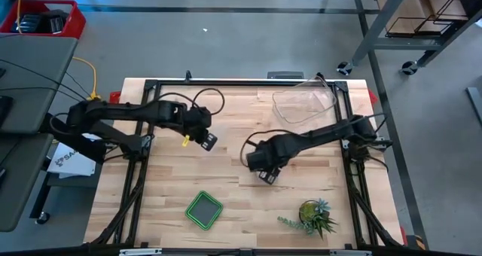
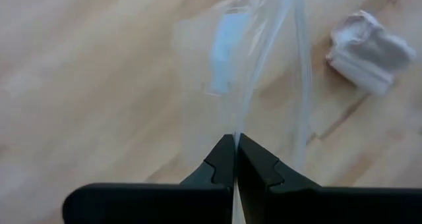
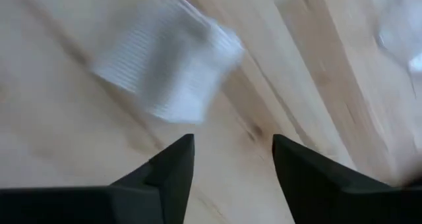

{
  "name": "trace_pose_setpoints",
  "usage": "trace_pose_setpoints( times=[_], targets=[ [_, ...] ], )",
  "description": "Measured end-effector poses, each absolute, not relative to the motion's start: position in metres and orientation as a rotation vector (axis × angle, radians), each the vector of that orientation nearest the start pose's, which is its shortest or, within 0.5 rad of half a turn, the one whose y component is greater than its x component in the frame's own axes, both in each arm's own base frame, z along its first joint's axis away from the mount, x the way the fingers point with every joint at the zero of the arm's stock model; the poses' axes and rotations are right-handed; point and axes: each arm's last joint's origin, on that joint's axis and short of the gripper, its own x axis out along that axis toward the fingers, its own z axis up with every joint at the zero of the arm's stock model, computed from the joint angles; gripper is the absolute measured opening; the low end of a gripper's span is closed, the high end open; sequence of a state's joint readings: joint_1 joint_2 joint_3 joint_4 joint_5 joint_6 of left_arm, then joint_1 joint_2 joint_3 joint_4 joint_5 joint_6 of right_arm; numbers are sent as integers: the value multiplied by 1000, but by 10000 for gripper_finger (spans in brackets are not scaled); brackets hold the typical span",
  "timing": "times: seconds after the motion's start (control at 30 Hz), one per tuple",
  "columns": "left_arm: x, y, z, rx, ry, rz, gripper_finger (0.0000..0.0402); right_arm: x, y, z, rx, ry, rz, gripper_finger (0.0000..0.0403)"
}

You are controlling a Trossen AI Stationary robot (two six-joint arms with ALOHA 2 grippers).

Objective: Roll bandage
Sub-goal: Put the rolled white bandage into the transparent zip bag

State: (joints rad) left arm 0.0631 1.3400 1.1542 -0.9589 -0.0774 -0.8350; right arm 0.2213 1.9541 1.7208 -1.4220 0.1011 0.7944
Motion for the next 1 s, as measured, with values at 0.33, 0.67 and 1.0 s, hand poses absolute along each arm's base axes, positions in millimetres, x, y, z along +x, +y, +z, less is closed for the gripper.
trace_pose_setpoints(
  times=[0.33,0.67,1.0],
  targets=[
    [244,15,269,-822,953,560,0,265,69,259,822,1332,-735,200],
    [274,22,247,-899,967,508,0,247,66,248,1137,960,-511,200],
    [248,12,275,-914,999,536,0,247,65,233,1084,978,-500,200]
  ],
)
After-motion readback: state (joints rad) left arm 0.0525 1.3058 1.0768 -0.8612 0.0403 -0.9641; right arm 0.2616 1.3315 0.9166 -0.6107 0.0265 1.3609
